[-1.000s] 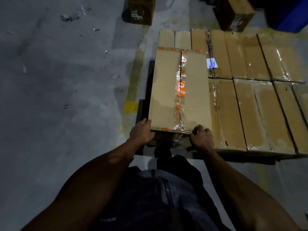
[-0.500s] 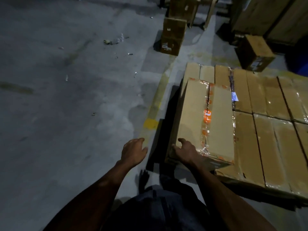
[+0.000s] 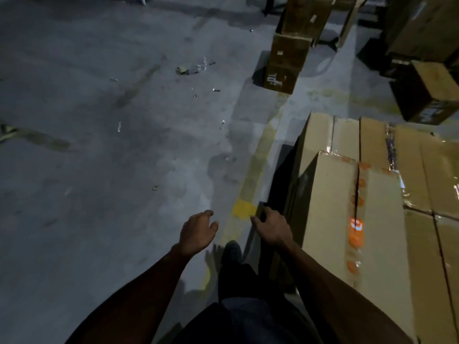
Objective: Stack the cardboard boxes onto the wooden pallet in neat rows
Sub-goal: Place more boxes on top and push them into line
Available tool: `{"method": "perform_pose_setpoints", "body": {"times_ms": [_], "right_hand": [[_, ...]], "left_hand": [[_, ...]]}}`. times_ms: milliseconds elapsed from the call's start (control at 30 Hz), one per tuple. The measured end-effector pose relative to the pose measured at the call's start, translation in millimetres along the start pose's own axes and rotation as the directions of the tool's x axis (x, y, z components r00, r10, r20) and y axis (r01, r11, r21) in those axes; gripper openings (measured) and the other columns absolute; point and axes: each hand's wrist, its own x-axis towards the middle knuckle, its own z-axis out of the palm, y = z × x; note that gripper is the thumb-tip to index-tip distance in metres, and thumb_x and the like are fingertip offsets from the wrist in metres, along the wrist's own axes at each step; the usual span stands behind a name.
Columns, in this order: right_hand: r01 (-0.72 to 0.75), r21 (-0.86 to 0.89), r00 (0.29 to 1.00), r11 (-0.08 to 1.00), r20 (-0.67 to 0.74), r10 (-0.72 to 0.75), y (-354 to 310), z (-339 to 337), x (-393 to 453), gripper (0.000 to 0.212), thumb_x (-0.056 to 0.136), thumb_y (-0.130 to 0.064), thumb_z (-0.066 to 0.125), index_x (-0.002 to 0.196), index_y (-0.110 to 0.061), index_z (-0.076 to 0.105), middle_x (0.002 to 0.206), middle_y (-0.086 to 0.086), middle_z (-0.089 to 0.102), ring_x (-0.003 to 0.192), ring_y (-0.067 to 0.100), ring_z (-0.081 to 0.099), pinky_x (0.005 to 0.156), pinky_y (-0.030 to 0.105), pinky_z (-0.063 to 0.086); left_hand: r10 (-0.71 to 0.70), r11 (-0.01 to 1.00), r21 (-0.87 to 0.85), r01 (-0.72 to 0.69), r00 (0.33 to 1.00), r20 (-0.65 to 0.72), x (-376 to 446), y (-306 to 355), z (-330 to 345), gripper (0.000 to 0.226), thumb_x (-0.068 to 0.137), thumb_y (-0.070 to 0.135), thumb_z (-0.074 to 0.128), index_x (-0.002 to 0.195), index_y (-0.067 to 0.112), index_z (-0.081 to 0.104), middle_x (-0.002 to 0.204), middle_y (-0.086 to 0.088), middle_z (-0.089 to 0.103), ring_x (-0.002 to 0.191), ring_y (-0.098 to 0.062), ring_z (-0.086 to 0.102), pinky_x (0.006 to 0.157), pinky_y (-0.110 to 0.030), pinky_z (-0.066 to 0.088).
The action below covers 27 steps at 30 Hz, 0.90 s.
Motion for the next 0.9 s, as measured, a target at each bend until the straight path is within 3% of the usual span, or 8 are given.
{"method": "perform_pose_setpoints", "body": {"times_ms": [200, 433, 900], "right_hand": [[-0.059, -0.027, 0.997, 0.998, 0.051, 0.06, -52, -51, 104, 0.067, 0.096, -0.058, 0.048, 0.15, -0.018, 0.041, 0.146, 0.014, 0.051, 0.131, 0.037, 0.049, 0.105, 0.045, 0.044], [-0.034, -0.003, 0.999, 0.999, -0.037, 0.034, -117, -114, 209, 0.067, 0.096, -0.058, 0.05, 0.149, -0.017, 0.042, 0.146, 0.014, 0.051, 0.131, 0.036, 0.05, 0.105, 0.046, 0.045], [-0.221, 0.195, 0.941, 0.956, -0.214, 0.261, -230, -236, 483, 0.067, 0.097, -0.054, 0.051, 0.151, -0.016, 0.04, 0.151, 0.013, 0.047, 0.137, 0.035, 0.045, 0.109, 0.046, 0.041]], "left_hand": [[-0.023, 1.0, -0.014, 0.023, 1.0, -0.006, 115, 23, -73, 0.051, 0.102, 0.037, 0.047, 0.146, 0.011, 0.044, 0.147, -0.01, 0.051, 0.135, -0.029, 0.048, 0.11, -0.039, 0.039], [0.021, 0.999, -0.038, -0.023, 0.999, -0.05, 234, 58, -145, 0.05, 0.102, 0.035, 0.047, 0.146, 0.011, 0.045, 0.146, -0.01, 0.053, 0.134, -0.029, 0.048, 0.108, -0.037, 0.04], [0.253, 0.966, 0.018, -0.257, 0.961, 0.112, 599, 139, -283, 0.048, 0.101, 0.036, 0.048, 0.144, 0.013, 0.048, 0.144, -0.011, 0.054, 0.129, -0.029, 0.053, 0.104, -0.036, 0.044]]}}
